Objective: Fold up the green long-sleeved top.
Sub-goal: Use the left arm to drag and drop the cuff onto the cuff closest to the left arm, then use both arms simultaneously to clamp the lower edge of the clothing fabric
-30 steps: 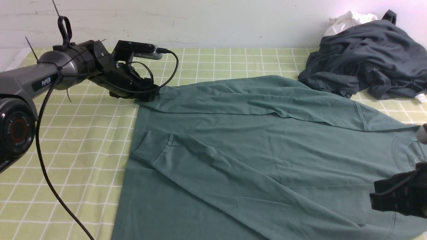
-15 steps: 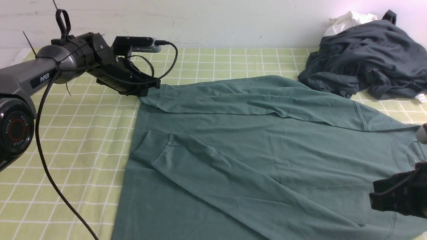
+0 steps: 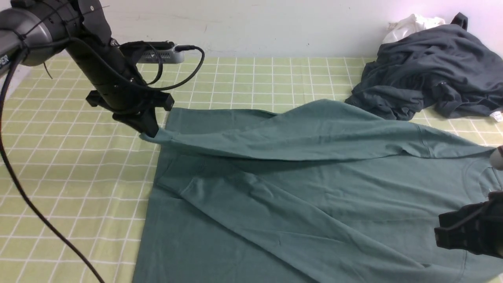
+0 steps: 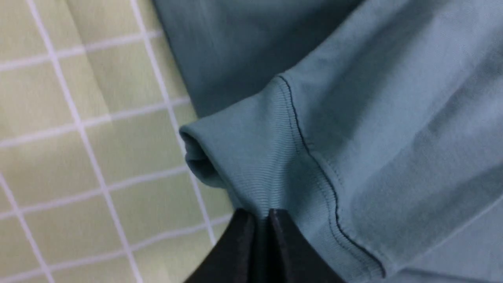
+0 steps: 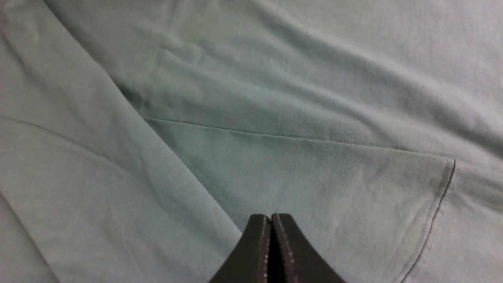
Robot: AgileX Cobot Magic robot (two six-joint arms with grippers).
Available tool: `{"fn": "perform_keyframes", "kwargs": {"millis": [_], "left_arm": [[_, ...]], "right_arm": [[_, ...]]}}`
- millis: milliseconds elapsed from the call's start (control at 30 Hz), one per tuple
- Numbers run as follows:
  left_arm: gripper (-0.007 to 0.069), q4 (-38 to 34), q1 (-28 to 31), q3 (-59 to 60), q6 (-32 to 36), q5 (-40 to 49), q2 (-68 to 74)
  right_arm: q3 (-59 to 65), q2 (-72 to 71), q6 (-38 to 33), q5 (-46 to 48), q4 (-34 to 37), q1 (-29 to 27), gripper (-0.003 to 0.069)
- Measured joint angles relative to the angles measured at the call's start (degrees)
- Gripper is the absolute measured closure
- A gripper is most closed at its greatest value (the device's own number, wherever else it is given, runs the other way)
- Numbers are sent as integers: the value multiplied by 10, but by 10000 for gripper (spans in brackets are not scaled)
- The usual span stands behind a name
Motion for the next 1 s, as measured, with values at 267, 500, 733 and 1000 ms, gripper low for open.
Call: {"fn": "perform_keyframes", "kwargs": {"millis": [267,500,733,1000], "left_arm": [[607,9,-19,207,-3,-35,-92],[518,10,-74,236,5,-69,-99],[300,28,-84,264,5,-42,-131],[207,22,-109,464,45,-118,-319]], "right_arm": [[0,0,-4,4,16,1,673],[0,0,-19,7,31,1,673],[0,0,-51,26,46,1,673],[0,0,-118,39,107,1,673]]}}
